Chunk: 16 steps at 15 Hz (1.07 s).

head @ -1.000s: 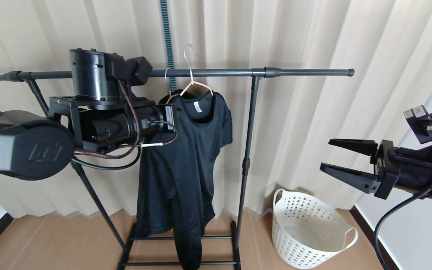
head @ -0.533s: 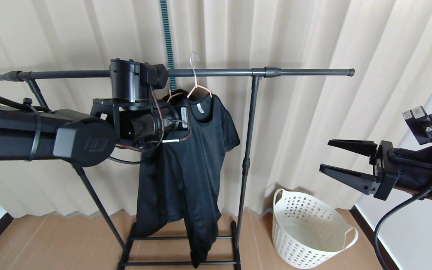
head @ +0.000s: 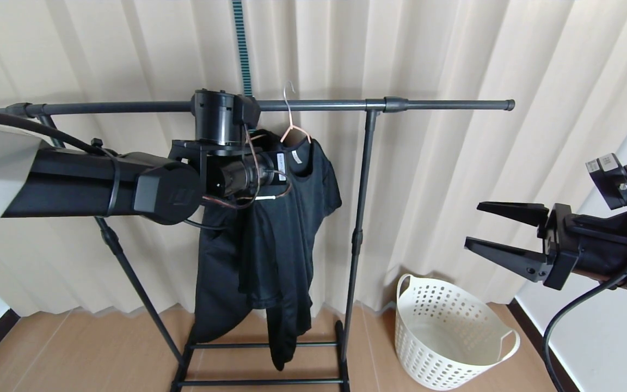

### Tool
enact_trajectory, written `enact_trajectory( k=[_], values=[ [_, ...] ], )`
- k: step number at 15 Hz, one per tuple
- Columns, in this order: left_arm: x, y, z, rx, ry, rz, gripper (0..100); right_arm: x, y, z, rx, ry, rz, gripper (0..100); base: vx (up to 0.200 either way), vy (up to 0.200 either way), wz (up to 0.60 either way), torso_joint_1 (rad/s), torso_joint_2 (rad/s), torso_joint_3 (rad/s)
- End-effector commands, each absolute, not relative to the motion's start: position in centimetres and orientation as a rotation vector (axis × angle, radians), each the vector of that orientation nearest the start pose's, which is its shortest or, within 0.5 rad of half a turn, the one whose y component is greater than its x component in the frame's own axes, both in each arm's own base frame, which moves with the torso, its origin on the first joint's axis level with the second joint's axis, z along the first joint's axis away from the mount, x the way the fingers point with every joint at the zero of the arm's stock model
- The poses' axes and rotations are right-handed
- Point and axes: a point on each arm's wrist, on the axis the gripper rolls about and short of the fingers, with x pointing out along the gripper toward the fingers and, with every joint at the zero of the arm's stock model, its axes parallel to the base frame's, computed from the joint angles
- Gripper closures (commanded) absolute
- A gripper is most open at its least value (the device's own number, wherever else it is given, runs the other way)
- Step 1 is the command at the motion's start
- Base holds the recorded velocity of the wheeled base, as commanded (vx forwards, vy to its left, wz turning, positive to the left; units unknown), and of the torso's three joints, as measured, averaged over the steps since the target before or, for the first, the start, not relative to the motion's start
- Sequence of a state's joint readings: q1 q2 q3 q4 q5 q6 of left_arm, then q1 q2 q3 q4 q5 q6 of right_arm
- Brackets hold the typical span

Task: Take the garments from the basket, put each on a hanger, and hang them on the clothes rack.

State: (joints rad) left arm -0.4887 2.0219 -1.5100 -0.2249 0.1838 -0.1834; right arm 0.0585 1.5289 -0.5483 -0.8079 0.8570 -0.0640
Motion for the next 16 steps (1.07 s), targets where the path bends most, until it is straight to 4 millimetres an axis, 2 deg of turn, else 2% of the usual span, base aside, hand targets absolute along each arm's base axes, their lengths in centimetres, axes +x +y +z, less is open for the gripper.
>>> enact_trajectory(
  k=[1, 16],
  values=[
    [37.74, -19.63, 21.47, -0.083, 0.307, -0.274, 100, 23.91, 3.10, 17.97, 0.011, 0.137, 0.918, 0, 0.000, 0.000, 0.00, 0.000, 0.00, 0.000],
    [38.00, -19.87, 20.96, -0.085, 0.314, -0.257, 100, 23.92, 3.10, 17.89, 0.011, 0.140, 0.918, 0, 0.000, 0.000, 0.00, 0.000, 0.00, 0.000]
  ],
)
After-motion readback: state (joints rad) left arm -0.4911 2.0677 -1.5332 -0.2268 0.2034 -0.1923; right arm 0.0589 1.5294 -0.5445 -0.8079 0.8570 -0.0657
